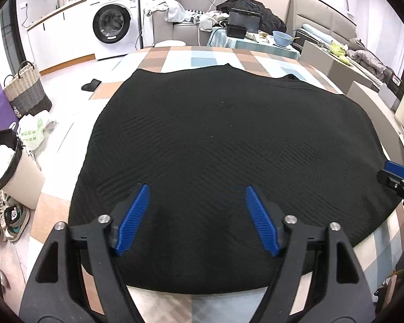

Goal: Fold small clothes

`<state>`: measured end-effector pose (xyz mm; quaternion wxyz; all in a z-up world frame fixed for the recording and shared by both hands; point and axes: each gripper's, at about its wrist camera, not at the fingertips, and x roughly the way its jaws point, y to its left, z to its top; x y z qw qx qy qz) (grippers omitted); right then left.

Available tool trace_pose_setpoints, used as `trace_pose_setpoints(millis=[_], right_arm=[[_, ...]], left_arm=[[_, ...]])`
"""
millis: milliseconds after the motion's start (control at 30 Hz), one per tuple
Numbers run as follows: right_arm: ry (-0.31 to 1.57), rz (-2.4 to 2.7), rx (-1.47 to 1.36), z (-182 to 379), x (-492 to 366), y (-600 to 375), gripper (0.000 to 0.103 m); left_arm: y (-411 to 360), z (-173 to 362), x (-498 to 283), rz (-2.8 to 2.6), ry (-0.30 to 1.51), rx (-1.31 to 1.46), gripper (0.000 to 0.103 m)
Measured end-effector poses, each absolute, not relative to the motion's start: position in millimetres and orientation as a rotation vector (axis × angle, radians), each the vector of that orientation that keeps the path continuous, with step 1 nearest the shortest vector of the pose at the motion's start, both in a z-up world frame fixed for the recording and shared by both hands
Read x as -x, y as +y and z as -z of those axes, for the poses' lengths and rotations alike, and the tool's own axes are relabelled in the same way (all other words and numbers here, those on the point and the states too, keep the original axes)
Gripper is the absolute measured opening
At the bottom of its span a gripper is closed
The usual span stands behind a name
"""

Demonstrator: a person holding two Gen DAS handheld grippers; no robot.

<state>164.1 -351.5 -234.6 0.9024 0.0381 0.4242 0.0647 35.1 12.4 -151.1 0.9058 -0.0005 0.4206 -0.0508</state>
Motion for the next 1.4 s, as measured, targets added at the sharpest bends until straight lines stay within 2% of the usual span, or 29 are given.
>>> trace_pose_setpoints(millis=[167,467,933,1400], right_arm=[[0.881,-0.159,-0.073,239,-160,-344,0.078],[0.912,-0.150,-0.034,254,-166,-342,0.086],[0.943,-0.126,0.011,263,-168,-341,0.088],[0.928,0.039,0.056,260,-142,-381,0.089]], left_arm=[[-1,152,-26,0.123,0.861,-0.040,0.081],[-20,159,-22,0.136,0.887,-0.070,0.081],[-19,173,-22,0.175,0.932,-0.050,0.082],[26,171,7,0.138,0.911,0.011,0.082]])
